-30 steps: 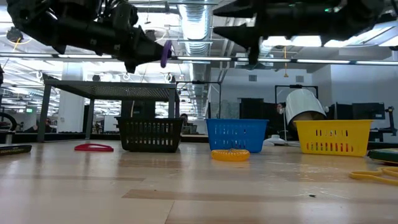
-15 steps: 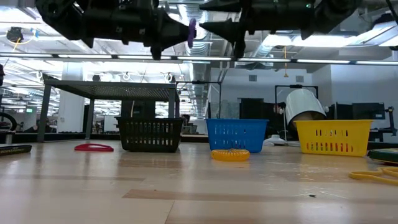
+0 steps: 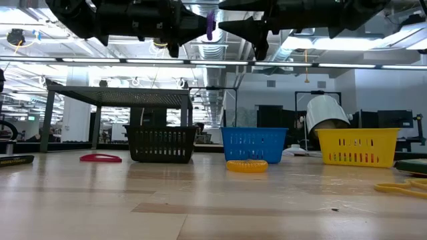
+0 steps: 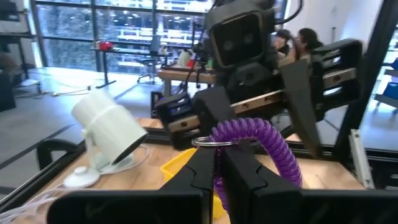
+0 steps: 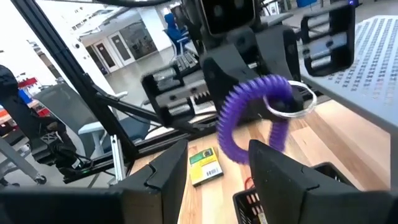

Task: Pick & Place Office Desk Supplies
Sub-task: Put the violet stretchable key holder into the yellow basket

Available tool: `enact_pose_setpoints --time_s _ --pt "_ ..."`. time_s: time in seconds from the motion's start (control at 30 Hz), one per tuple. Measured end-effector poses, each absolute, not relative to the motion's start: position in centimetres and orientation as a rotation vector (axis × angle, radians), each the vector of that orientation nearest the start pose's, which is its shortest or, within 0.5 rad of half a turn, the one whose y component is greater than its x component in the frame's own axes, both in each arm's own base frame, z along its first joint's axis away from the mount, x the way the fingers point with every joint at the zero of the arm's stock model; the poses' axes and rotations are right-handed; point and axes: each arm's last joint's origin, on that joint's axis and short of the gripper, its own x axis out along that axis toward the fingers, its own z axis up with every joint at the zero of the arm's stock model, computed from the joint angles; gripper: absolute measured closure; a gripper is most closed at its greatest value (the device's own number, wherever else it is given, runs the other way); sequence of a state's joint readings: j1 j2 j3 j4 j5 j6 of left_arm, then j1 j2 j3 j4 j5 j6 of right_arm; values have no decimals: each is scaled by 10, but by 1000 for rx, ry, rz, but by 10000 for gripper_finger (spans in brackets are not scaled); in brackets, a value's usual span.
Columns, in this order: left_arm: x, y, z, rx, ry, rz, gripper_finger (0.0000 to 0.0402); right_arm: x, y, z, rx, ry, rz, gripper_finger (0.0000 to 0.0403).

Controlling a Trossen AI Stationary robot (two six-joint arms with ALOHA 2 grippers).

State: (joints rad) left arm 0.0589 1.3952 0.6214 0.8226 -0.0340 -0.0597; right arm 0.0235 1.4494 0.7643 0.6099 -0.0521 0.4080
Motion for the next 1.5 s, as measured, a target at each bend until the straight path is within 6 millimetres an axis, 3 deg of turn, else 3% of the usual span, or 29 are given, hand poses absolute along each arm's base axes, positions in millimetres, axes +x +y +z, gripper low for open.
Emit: enact_pose_setpoints --time_s 0.3,0.97,1.4,1.5 --pt "293 17 252 -56 -60 49 396 312 9 251 409 77 62 237" --pt "295 17 252 -56 -60 48 396 314 10 253 411 26 75 237" --pt "295 17 250 -62 -43 48 396 345 14 243 411 47 109 238" --pt "295 17 248 -67 -22 48 396 347 15 241 408 65 118 255"
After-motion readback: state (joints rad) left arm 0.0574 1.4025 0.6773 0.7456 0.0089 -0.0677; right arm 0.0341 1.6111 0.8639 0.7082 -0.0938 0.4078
